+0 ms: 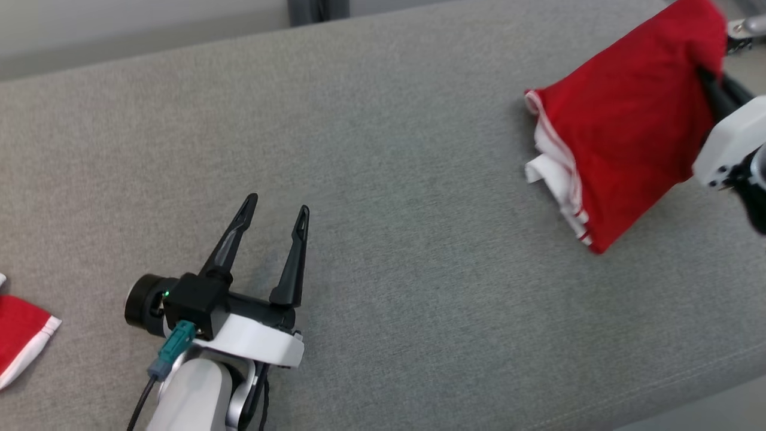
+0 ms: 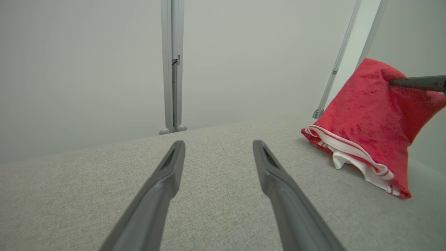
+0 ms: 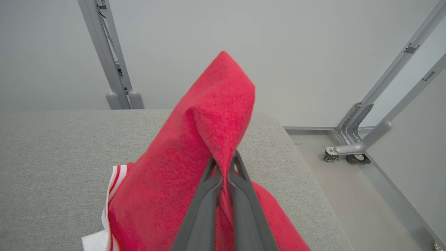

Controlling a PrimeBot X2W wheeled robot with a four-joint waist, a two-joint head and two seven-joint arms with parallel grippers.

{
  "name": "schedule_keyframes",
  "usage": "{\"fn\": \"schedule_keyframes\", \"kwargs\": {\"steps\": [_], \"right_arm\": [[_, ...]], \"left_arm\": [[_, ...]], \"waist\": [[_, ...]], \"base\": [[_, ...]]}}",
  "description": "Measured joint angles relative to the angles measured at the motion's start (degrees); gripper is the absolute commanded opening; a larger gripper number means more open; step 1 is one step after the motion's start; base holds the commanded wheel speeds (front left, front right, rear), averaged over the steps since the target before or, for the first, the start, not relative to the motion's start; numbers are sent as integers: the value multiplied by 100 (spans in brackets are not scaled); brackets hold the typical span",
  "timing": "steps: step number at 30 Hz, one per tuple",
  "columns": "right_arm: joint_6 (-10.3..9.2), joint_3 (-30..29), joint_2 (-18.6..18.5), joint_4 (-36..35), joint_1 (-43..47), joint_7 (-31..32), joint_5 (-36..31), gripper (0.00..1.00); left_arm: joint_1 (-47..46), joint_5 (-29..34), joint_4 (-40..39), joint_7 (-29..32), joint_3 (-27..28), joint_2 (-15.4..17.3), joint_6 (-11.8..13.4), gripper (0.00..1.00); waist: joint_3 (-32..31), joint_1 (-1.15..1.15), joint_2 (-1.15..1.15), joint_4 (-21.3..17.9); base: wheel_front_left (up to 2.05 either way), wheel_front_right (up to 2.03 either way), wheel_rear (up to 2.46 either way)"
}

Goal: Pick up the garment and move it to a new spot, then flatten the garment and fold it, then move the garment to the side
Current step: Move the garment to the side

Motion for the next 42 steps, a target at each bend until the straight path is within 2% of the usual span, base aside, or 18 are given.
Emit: {"fn": "schedule_keyframes", "kwargs": {"steps": [6,11,13,15,16,17,23,32,38,42], "right_arm": [[0,-20,-199,735,-520,-147,-116,0],[0,-130,-152,1345,-843,-264,-258,0],[0,-164,-100,1462,-899,-260,-309,16],[0,-212,-63,1551,-921,-211,-334,44],[0,-223,-47,1582,-920,-172,-348,77],[0,-238,-32,1600,-920,-160,-363,100],[0,-271,85,1640,-919,-226,-567,100],[0,-252,338,1575,-895,-692,-848,100],[0,-289,408,944,-442,-799,-843,100],[0,-657,311,124,121,-816,-840,100]], "left_arm": [[-205,93,1,0,-2,37,-21,100],[-266,135,16,0,5,53,-21,100],[-282,138,29,0,4,52,-21,100],[-292,140,34,0,-1,48,-23,100],[-295,140,41,0,1,49,-29,100],[-295,140,49,0,4,49,-29,100],[-283,116,115,0,25,44,-46,100],[-36,-66,20,0,189,14,13,100],[258,-164,-193,0,566,13,82,100],[514,-172,-308,0,826,21,134,100]], "waist": [[441,0,0,163],[614,0,0,204],[612,0,0,187],[594,0,0,175],[581,0,0,169],[565,0,0,162],[398,0,0,122],[-142,0,0,111],[-616,0,0,205],[-918,0,0,343]], "base": [[0,0,0],[0,0,0],[0,0,0],[0,0,0],[0,0,0],[0,0,0],[0,0,0],[0,0,0],[0,0,0],[0,0,0]]}}
